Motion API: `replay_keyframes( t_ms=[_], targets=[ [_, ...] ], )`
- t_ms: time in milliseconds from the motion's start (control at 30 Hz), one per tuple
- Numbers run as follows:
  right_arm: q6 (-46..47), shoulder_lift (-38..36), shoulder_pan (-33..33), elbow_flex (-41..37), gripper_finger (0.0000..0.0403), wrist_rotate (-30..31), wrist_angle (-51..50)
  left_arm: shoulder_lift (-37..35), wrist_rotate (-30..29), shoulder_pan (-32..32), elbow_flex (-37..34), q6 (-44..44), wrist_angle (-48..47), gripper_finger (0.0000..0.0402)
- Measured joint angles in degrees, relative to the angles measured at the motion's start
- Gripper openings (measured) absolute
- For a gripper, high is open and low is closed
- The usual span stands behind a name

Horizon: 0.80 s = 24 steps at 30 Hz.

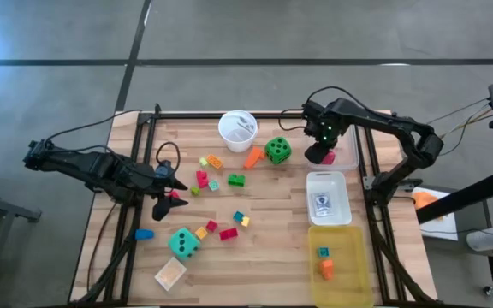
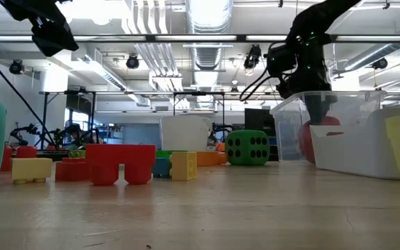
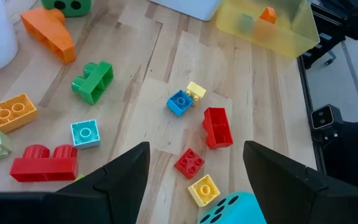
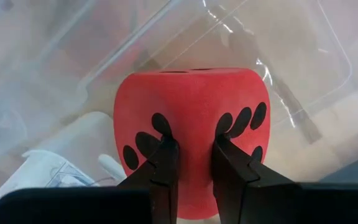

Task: Pick & Place Toys
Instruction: Put the red dice into the transparent bin

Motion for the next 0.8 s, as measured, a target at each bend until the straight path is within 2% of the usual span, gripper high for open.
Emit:
replay_keyframes(
  t_ms=[500,800],
  targets=[
    [1.09,0.13,-0.49,0.44,0.0055,-0.49,0.51,0.0,0.0,0.01,0.0,-0.01,-0.01,0.0263],
    [1.32,0.15,-0.49,0.44,0.0194,-0.27,0.7,0.0,0.0,0.0,0.0,-0.03,-0.01,0.0263]
  ],
)
